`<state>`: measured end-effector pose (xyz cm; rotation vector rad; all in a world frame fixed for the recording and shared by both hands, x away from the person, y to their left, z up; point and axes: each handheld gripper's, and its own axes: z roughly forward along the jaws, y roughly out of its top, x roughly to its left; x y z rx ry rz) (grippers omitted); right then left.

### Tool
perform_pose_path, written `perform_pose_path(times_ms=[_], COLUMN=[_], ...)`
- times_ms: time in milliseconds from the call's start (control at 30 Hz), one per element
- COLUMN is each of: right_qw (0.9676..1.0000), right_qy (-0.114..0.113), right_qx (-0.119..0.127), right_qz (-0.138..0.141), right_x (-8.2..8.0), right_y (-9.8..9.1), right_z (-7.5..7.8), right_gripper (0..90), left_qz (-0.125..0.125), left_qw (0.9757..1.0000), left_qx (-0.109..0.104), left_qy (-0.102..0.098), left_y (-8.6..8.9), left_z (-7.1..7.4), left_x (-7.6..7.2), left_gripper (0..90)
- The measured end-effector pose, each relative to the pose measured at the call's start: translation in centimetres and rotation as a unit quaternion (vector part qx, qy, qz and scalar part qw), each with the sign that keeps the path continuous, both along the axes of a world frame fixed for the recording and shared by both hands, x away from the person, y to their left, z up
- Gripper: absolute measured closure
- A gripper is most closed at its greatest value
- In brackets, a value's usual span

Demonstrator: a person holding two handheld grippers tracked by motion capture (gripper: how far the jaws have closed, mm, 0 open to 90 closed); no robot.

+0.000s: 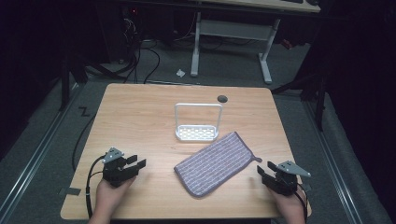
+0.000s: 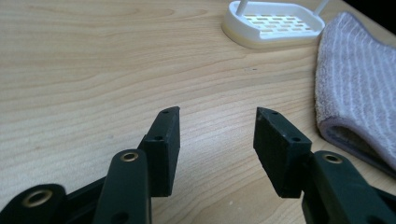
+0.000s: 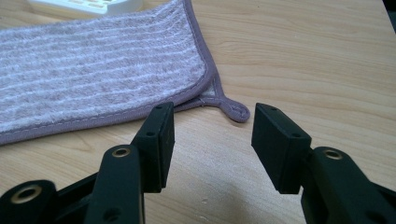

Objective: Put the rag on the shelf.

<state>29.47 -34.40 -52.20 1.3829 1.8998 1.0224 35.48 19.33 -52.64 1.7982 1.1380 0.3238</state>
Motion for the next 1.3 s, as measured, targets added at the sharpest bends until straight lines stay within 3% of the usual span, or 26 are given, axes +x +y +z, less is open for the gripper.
perform_pose_path(times_ms=[33, 367, 667, 800, 867, 900, 933, 967, 1000, 1033, 1067, 1100, 1133, 1267, 1300], right_qw=[1.0, 0.9999, 0.9998, 0.9998, 0.9998, 0.9997, 0.9997, 0.9997, 0.9997, 0.9997, 0.9997, 0.9997, 0.9997, 0.9996, 0.9996], right_qy=[-0.001, 0.0, 0.005, 0.005, 0.005, 0.005, 0.005, 0.009, 0.009, 0.011, 0.011, 0.013, 0.013, 0.019, 0.022], right_qx=[0.0, 0.01, 0.012, 0.016, 0.015, 0.015, 0.015, 0.017, 0.017, 0.016, 0.016, 0.017, 0.017, 0.016, 0.016], right_qz=[0.002, 0.012, 0.015, 0.014, 0.015, 0.016, 0.016, 0.016, 0.016, 0.014, 0.014, 0.011, 0.011, 0.013, 0.012], right_x=[-0.1, -0.1, 0.1, -0.1, -0.1, -0.1, -0.1, -0.1, -0.1, -0.1, -0.1, -0.1, -0.1, -0.2, -0.3], right_y=[0.1, 0.1, -0.2, -0.2, -0.2, -0.2, -0.2, -0.2, -0.2, -0.2, -0.2, -0.2, -0.2, -0.3, -0.3], right_z=[0.0, 0.0, -0.1, -0.1, 0.0, 0.0, 0.0, -0.2, -0.2, -0.3, -0.3, -0.3, -0.3, -0.4, -0.5], right_gripper=[49.5, 49.5, 50.5, 51.8, 53.1, 53.7, 53.7, 54.7, 54.7, 57.2, 57.2, 59.1, 59.1, 62.4, 63.4], left_qz=[-0.005, -0.01, -0.013, -0.021, -0.028, -0.048, -0.048, -0.066, -0.066, -0.091, -0.091, -0.112, -0.112, -0.128, -0.133], left_qw=[0.9999, 0.9999, 0.9997, 0.9997, 0.9995, 0.9987, 0.9987, 0.9977, 0.9977, 0.9958, 0.9958, 0.9935, 0.9935, 0.9907, 0.9891], left_qx=[0.01, 0.007, 0.02, 0.013, 0.007, 0.002, 0.002, 0.012, 0.012, 0.011, 0.011, 0.019, 0.019, 0.044, 0.064], left_qy=[-0.005, 0.006, 0.005, 0.007, 0.01, 0.015, 0.015, 0.003, 0.003, -0.006, -0.006, -0.011, -0.011, -0.004, 0.004], left_y=[-0.4, -1.2, -2.0, -2.4, -2.7, -4.1, -4.1, -6.1, -6.1, -8.1, -8.1, -9.9, -9.9, -11.7, -12.0], left_z=[0.1, -0.2, -0.4, -0.3, -0.3, 0.1, 0.1, 0.7, 0.7, 1.2, 1.2, 1.2, 1.2, 0.3, -0.1], left_x=[-0.2, -0.7, -0.6, -0.6, -0.5, -0.3, -0.3, -0.1, -0.1, 0.1, 0.1, 0.3, 0.3, 0.8, 0.7], left_gripper=[51.4, 51.4, 51.9, 56.5, 68.3, 77.2, 84.1, 89.0, 90.0, 90.0, 90.0, 90.0, 90.0, 90.0, 90.0])
